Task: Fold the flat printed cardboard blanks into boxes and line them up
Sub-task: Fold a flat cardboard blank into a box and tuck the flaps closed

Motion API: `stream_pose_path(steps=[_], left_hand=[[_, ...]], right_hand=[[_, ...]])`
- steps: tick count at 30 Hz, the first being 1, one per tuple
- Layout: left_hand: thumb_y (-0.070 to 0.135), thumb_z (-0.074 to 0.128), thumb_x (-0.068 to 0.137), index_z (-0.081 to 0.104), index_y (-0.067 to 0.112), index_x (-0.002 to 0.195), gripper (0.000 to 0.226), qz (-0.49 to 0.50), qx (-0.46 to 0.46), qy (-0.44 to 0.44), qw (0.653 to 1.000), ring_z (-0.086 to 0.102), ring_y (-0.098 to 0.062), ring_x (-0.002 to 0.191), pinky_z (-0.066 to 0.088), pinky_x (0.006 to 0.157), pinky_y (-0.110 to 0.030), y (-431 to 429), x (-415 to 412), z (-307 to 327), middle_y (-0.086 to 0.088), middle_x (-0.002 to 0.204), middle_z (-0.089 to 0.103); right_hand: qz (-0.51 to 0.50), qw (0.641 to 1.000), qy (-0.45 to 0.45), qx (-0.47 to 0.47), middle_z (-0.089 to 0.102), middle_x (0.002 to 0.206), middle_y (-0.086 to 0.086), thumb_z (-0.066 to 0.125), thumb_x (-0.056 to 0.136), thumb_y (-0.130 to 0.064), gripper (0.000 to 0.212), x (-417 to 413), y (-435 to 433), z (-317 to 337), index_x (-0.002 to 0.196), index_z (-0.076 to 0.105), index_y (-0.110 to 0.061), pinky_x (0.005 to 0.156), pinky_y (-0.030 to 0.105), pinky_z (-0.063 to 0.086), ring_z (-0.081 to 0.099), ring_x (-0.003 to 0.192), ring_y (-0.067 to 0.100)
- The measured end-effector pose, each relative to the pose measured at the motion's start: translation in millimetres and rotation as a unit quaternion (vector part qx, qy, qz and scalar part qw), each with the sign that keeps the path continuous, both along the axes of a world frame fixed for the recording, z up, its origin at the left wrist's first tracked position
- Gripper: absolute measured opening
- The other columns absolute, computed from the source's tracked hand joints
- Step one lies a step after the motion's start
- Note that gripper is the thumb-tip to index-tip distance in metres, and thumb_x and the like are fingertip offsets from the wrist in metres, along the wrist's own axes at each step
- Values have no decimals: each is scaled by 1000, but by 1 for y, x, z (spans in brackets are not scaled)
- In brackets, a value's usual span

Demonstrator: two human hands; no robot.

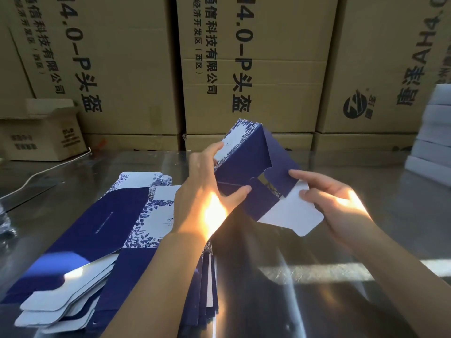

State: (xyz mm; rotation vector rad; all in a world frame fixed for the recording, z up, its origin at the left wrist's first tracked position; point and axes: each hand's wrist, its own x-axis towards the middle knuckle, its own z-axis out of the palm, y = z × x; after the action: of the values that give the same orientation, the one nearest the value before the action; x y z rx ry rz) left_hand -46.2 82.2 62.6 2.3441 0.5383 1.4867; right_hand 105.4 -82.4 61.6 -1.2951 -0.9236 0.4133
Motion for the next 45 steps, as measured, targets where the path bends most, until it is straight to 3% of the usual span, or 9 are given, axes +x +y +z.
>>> stream_pose_path(steps=[3,5,11,16,22,26,33,36,45], left_hand=[[58,77,60,8,49,136,103,45,-25,120,991,53,-14,102,52,75,-36,10,2,1,10,113,44],[60,79,57,3,43,142,115,79,-3,171,982,44,-16,111,43,84,-33,13,4,0,7,124,46],[41,88,52,4,35,145,125,37,198,150,968,18,-20,128,22,104,-34,8,5,-6,2,142,16],[42,78,64,16,33,148,104,39,217,266,938,5,-18,139,-7,115,-43,2,9,-12,1,146,22],[37,71,71,27,32,143,85,18,157,261,952,21,-16,126,17,103,-26,2,13,-16,5,137,30],[40,71,70,24,34,143,87,9,152,269,951,18,-14,126,20,103,-26,2,12,-16,8,137,25],[43,66,74,55,30,128,56,-127,31,149,980,35,5,119,25,101,-14,2,1,-6,22,125,51],[25,67,86,65,20,120,34,-99,32,117,988,48,-5,114,30,97,-12,5,4,-4,9,121,63],[17,73,80,73,19,102,22,-130,-115,60,983,48,25,96,27,86,8,17,3,-4,21,104,63]], right_hand=[[-35,998,-53,-14,72,96,0,48,91,4,44,-5,1,-3,95,75,-31,57,16,49,66,74,9],[-61,994,-90,-32,72,96,2,49,90,2,43,-6,3,-7,95,75,-32,63,23,46,63,75,25],[-81,983,-142,-83,69,99,-22,46,90,-1,41,-12,5,-8,100,73,-31,76,41,53,61,93,31],[-73,974,-190,-103,60,115,-26,50,90,-2,39,-16,6,-10,93,72,-34,66,7,47,63,86,-4],[-36,971,-215,-96,57,119,-29,59,91,-31,38,-14,5,-13,116,48,-57,57,15,51,65,78,-1],[-71,965,-231,-101,44,135,-25,61,85,-39,35,-10,9,-15,117,55,-52,75,28,57,62,98,2],[-126,976,-175,-40,59,116,-26,69,84,-19,22,-11,22,-15,91,66,-40,69,16,50,64,88,2],[-149,949,-268,-76,61,106,-24,71,83,-19,22,-8,23,-5,93,66,-39,66,3,43,59,82,-7],[-141,933,-319,-90,64,99,-26,76,79,-23,17,0,26,8,88,72,-37,80,3,39,54,104,-2]])
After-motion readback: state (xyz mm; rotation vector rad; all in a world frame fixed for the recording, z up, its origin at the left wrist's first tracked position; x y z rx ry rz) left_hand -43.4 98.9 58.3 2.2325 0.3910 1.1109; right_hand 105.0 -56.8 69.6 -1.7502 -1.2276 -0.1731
